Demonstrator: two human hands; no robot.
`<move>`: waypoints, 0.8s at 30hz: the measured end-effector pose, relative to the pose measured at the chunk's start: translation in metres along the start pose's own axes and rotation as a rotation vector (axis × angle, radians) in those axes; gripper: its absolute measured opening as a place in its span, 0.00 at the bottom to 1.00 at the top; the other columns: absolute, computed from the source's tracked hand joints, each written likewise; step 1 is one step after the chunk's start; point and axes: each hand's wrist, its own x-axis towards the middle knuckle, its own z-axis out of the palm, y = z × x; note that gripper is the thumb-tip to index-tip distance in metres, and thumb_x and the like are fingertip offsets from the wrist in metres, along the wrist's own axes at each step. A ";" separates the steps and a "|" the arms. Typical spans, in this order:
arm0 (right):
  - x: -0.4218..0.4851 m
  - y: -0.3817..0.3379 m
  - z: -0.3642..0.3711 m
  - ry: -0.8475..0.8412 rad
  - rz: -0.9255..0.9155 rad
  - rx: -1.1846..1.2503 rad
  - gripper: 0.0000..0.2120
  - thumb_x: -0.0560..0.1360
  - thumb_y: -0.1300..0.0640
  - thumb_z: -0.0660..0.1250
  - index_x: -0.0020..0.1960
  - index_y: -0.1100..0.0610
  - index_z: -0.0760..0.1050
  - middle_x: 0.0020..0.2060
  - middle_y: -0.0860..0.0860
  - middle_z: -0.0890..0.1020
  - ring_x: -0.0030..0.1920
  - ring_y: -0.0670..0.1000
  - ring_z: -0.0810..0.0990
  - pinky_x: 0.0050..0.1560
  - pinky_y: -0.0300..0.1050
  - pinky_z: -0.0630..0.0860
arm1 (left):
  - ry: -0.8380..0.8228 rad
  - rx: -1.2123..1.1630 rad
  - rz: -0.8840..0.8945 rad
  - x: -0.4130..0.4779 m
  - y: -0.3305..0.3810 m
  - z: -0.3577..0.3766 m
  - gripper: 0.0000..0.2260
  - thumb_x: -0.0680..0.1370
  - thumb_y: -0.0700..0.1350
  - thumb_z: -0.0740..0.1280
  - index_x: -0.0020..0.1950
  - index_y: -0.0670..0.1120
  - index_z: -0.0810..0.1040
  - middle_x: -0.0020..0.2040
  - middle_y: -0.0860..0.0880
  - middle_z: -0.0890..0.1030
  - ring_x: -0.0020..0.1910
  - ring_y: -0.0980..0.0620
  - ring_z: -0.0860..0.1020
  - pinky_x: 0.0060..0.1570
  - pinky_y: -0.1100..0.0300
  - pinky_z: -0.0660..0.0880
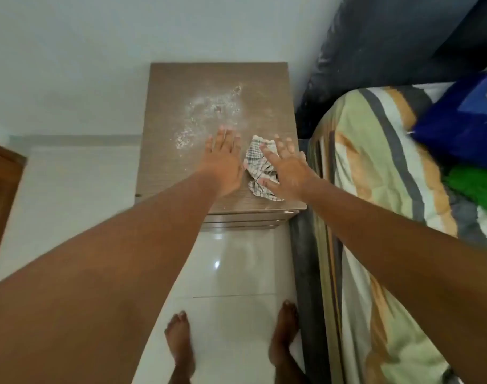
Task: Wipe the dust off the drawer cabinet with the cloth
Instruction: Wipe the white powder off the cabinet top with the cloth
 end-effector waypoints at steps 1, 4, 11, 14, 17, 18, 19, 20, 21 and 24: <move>0.008 0.003 0.014 -0.016 -0.028 -0.016 0.40 0.80 0.36 0.60 0.82 0.44 0.41 0.82 0.56 0.37 0.81 0.63 0.36 0.79 0.69 0.47 | -0.028 0.025 0.004 0.007 0.001 0.015 0.30 0.86 0.53 0.48 0.81 0.40 0.40 0.82 0.38 0.39 0.80 0.38 0.37 0.79 0.41 0.42; 0.029 0.014 0.046 -0.034 -0.079 -0.034 0.39 0.79 0.31 0.57 0.82 0.42 0.42 0.80 0.59 0.34 0.79 0.65 0.33 0.78 0.66 0.41 | -0.054 -0.028 0.024 0.029 -0.005 0.056 0.28 0.86 0.50 0.48 0.81 0.40 0.40 0.82 0.38 0.39 0.80 0.39 0.37 0.80 0.43 0.42; 0.054 0.027 0.070 0.032 -0.114 0.034 0.29 0.83 0.51 0.64 0.81 0.54 0.59 0.81 0.58 0.52 0.81 0.60 0.53 0.78 0.56 0.62 | 0.175 -0.110 0.129 0.087 -0.030 0.086 0.26 0.85 0.46 0.47 0.82 0.37 0.48 0.82 0.38 0.48 0.82 0.40 0.44 0.80 0.48 0.41; 0.057 0.031 0.060 0.132 -0.120 0.182 0.27 0.80 0.60 0.67 0.78 0.57 0.65 0.78 0.60 0.63 0.75 0.61 0.67 0.74 0.51 0.66 | 0.203 -0.133 0.131 0.104 -0.035 0.088 0.27 0.84 0.48 0.45 0.82 0.38 0.49 0.82 0.38 0.49 0.82 0.41 0.44 0.79 0.49 0.39; 0.071 0.042 0.036 0.397 -0.129 0.357 0.24 0.77 0.64 0.69 0.72 0.61 0.73 0.67 0.62 0.75 0.64 0.61 0.78 0.68 0.44 0.72 | 0.207 -0.173 0.118 0.107 -0.036 0.097 0.28 0.83 0.50 0.43 0.82 0.38 0.50 0.82 0.38 0.50 0.82 0.41 0.45 0.80 0.47 0.41; 0.082 0.048 0.026 0.469 -0.119 0.382 0.24 0.76 0.65 0.68 0.71 0.61 0.74 0.64 0.62 0.77 0.62 0.60 0.79 0.66 0.42 0.73 | 0.218 -0.192 0.110 0.106 -0.036 0.100 0.29 0.83 0.50 0.42 0.81 0.37 0.50 0.82 0.38 0.51 0.82 0.41 0.46 0.81 0.47 0.43; 0.094 0.055 0.014 0.523 -0.106 0.398 0.24 0.76 0.65 0.67 0.71 0.60 0.74 0.64 0.61 0.78 0.62 0.57 0.79 0.65 0.38 0.73 | 0.236 -0.218 0.103 0.105 -0.036 0.102 0.28 0.84 0.50 0.42 0.81 0.37 0.51 0.82 0.38 0.52 0.82 0.41 0.46 0.81 0.46 0.44; 0.110 0.063 0.002 0.570 -0.098 0.411 0.23 0.76 0.65 0.65 0.71 0.60 0.74 0.64 0.60 0.78 0.63 0.55 0.78 0.66 0.32 0.71 | 0.252 -0.233 0.101 0.105 -0.036 0.103 0.28 0.84 0.50 0.42 0.81 0.36 0.52 0.82 0.38 0.52 0.82 0.41 0.47 0.81 0.46 0.46; 0.126 0.070 -0.011 0.609 -0.090 0.408 0.23 0.77 0.64 0.64 0.72 0.59 0.74 0.65 0.59 0.78 0.64 0.52 0.77 0.66 0.27 0.67 | 0.258 -0.235 0.106 0.106 -0.036 0.104 0.28 0.84 0.49 0.43 0.81 0.36 0.52 0.82 0.37 0.52 0.82 0.41 0.48 0.81 0.46 0.47; 0.183 0.093 -0.044 0.658 -0.050 0.350 0.23 0.79 0.62 0.63 0.73 0.58 0.72 0.67 0.58 0.78 0.67 0.53 0.76 0.64 0.20 0.59 | 0.273 -0.237 0.125 0.110 -0.038 0.108 0.26 0.85 0.47 0.47 0.81 0.36 0.53 0.82 0.38 0.53 0.82 0.41 0.48 0.80 0.45 0.49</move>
